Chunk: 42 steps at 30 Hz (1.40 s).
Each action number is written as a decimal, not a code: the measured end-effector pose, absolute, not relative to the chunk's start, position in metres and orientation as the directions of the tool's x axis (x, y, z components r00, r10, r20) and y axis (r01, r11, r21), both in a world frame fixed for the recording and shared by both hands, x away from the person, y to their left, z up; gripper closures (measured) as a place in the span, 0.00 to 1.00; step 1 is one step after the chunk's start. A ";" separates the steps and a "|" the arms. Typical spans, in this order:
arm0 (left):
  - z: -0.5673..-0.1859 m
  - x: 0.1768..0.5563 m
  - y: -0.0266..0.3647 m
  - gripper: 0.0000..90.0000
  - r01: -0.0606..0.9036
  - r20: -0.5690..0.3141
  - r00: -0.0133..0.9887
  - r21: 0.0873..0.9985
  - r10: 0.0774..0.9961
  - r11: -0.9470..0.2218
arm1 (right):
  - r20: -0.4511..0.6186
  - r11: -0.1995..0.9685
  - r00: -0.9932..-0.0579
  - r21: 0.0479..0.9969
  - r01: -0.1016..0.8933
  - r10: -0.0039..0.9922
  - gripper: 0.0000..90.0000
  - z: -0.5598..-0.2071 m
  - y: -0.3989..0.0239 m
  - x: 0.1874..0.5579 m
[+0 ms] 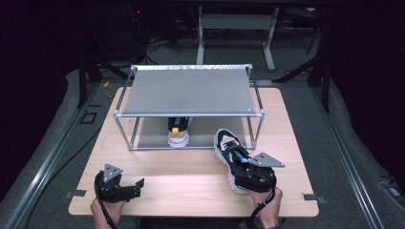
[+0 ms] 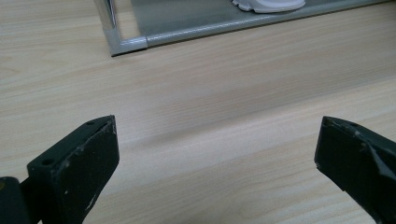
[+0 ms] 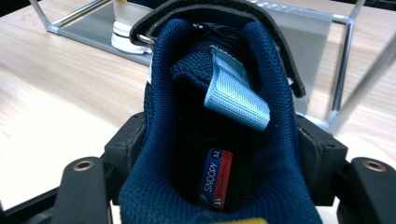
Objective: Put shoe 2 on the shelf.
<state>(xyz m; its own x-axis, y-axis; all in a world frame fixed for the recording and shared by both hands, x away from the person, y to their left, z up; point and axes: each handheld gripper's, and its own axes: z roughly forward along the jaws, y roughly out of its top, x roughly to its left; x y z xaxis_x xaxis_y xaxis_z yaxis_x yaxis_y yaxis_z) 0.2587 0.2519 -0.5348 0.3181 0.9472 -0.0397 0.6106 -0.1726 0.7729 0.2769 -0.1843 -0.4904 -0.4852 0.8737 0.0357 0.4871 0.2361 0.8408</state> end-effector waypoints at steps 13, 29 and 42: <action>-0.530 0.255 0.261 0.00 0.605 -0.042 0.300 0.781 0.953 -0.156 | 0.041 0.246 -0.484 0.822 0.514 0.874 0.33 -0.487 -0.147 0.323; -0.530 0.258 0.255 0.00 0.615 -0.033 0.315 0.768 0.949 -0.177 | 0.037 0.221 -0.381 0.762 0.609 0.924 0.32 -0.504 -0.109 0.384; -0.529 0.259 0.249 0.00 0.616 -0.031 0.333 0.763 0.943 -0.193 | 0.097 0.198 -0.384 0.727 0.658 0.918 0.07 -0.516 -0.099 0.403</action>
<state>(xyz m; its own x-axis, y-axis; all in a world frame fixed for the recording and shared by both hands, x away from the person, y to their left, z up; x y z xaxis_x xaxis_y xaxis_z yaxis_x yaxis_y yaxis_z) 0.2593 0.2494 -0.5295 0.3326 0.9426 -0.0306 0.6165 -0.1928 0.7634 0.4028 -0.0986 -0.5157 -0.3841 0.9182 0.0971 0.6578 0.1983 0.7266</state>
